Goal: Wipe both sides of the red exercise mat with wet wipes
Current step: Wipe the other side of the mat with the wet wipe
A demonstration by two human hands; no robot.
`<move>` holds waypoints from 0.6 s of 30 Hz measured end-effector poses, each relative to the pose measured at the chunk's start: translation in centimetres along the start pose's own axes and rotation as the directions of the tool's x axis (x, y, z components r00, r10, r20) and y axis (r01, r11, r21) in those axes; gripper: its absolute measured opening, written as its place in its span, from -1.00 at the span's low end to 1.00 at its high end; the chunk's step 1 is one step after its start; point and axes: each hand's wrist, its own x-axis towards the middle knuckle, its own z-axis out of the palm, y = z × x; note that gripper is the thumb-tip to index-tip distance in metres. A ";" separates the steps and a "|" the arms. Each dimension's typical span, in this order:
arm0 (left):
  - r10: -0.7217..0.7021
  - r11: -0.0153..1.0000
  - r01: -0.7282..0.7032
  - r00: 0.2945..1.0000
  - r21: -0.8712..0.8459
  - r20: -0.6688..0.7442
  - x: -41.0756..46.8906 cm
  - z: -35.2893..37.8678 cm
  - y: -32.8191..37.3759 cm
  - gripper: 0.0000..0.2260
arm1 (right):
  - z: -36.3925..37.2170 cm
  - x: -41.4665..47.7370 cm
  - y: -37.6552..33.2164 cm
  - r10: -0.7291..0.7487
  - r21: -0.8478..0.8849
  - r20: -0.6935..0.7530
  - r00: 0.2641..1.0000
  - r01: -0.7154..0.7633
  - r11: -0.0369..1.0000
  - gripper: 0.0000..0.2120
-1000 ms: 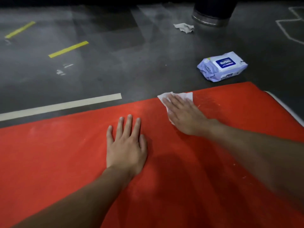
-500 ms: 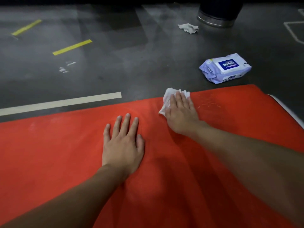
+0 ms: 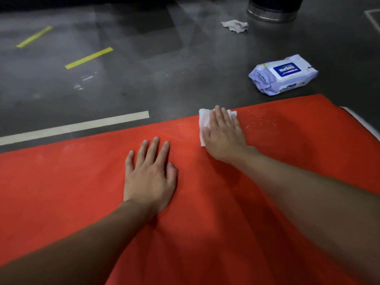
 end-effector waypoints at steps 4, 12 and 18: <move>-0.004 1.000 0.004 1.000 0.004 -0.009 -0.1 -0.1 0.0 -0.40 | 0.4 -2.2 1.4 -0.389 -0.134 0.018 0.921 0.388 0.912 -0.34; -0.005 1.000 0.005 1.000 0.012 -0.021 -0.1 0.3 0.0 -0.41 | 0.8 -3.2 0.2 -0.266 -0.097 0.008 0.964 0.266 0.959 -0.29; 0.004 1.000 -0.004 1.000 0.001 -0.022 0.1 0.4 -0.1 -0.41 | -0.9 -1.4 1.7 -0.004 -0.074 0.051 0.999 0.008 0.997 -0.39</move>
